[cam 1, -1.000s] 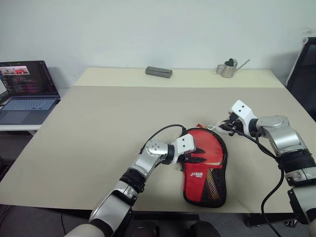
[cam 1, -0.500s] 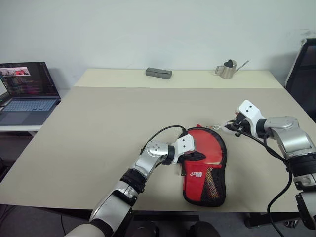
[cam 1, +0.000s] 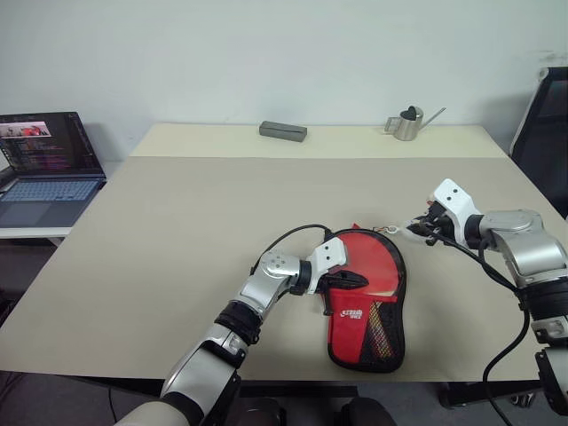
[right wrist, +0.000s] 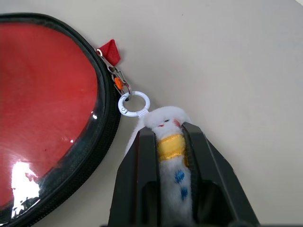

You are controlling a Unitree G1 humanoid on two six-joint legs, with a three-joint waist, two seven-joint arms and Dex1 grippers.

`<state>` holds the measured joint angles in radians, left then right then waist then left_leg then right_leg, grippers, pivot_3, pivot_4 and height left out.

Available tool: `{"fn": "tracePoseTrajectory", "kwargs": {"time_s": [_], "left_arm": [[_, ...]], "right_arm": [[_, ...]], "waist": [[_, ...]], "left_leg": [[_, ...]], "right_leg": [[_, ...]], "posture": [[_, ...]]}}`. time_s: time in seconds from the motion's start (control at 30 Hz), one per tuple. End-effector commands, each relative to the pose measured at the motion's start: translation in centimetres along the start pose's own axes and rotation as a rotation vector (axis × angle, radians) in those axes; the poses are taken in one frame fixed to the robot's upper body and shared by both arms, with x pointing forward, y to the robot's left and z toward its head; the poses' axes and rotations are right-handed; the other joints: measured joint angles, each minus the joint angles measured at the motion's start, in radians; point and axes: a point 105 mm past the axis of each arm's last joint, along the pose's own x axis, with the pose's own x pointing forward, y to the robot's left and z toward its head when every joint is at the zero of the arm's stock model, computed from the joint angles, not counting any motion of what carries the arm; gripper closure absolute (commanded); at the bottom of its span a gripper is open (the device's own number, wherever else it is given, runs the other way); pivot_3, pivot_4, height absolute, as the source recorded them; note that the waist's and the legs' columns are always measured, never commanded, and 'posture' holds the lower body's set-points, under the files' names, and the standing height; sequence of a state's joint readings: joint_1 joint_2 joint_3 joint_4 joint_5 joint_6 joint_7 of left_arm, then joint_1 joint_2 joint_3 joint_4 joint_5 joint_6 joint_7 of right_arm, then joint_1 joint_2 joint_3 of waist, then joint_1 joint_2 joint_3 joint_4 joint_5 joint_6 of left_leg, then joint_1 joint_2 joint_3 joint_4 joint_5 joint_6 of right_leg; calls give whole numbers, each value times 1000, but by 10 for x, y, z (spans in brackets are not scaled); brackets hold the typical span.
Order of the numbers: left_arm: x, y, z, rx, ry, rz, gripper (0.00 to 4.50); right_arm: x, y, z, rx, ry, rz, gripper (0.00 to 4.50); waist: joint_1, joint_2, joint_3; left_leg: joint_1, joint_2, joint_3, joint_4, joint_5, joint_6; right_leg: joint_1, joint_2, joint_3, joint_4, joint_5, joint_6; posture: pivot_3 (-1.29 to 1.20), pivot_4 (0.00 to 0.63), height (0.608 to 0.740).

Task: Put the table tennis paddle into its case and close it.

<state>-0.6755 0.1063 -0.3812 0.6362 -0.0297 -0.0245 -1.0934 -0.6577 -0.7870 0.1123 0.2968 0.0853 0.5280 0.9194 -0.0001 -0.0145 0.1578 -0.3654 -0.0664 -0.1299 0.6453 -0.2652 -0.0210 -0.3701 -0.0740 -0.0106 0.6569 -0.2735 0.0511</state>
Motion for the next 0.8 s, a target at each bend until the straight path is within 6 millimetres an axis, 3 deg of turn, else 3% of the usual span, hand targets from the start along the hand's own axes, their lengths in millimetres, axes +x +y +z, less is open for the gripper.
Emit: {"fn": "tracePoseTrajectory", "kwargs": {"time_s": [0.03, 0.43, 0.8], "left_arm": [[-5, -19, -58, -170, 167, -21, 4500], [-6, -21, -63, -186, 186, -21, 4500], [-3, -23, -66, -176, 207, -34, 4500]], "right_arm": [[-23, -17, 4, -4, -13, -65, 4206], [-62, -14, -18, 34, 51, -65, 4206], [-100, 27, -27, 55, 104, 116, 4206]], "waist": [[0, 0, 0], [1, 1, 0], [2, 1, -1]], "left_leg": [[0, 0, 0, 0, 0, 0], [0, 0, 0, 0, 0, 0], [-1, 3, 0, -1, -1, 0]], "right_leg": [[0, 0, 0, 0, 0, 0], [1, 0, 0, -1, -3, 4], [3, 2, -1, -9, -3, 6]], "posture": [[0, 150, 740], [0, 150, 740], [0, 150, 740]]}}
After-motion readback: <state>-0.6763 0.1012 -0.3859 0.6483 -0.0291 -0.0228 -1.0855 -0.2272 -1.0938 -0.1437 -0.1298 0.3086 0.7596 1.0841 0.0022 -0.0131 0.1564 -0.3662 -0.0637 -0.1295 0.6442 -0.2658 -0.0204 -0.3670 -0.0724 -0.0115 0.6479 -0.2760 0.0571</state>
